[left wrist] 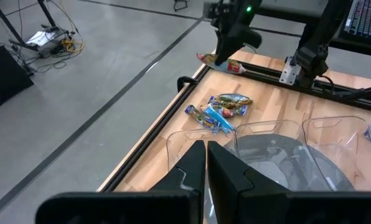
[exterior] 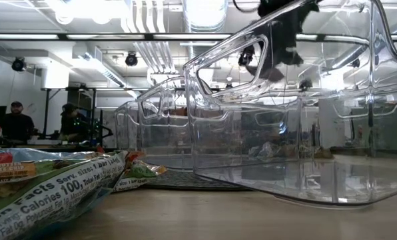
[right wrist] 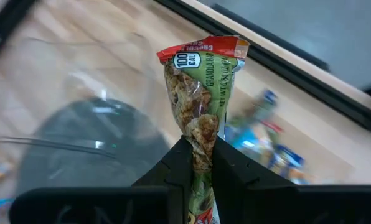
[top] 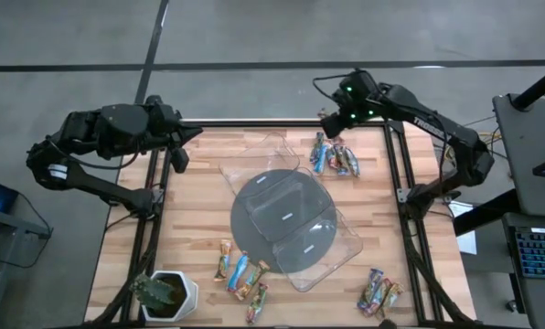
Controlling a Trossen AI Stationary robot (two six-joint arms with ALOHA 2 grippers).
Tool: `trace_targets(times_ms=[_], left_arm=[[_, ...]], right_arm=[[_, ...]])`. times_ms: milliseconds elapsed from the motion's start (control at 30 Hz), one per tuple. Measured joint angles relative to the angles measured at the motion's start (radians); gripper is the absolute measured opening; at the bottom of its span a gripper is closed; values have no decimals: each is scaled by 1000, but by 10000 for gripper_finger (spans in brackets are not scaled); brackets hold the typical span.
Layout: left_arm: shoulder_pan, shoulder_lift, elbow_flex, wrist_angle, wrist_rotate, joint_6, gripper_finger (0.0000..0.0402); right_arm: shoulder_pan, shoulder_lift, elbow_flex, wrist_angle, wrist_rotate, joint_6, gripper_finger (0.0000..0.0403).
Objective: Pick and place Granola Bars by type
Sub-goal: Put the red granola bar into the top transparent bin
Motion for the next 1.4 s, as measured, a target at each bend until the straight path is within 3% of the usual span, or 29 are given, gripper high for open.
trace_targets(times_ms=[300, 600, 867, 1167, 1400], left_arm=[[0, 0, 0, 2, 0, 0, 0], [0, 0, 0, 2, 0, 0, 0], [0, 0, 0, 2, 0, 6, 0], [0, 0, 0, 2, 0, 14, 0], [0, 0, 0, 2, 0, 14, 0]], right_arm=[[158, 185, 214, 12, 4, 95, 38], [217, 473, 455, 24, 4, 98, 38], [247, 679, 661, -141, 13, 95, 38], [274, 735, 735, -220, 92, 47, 45], [273, 727, 738, -239, 95, 50, 107]])
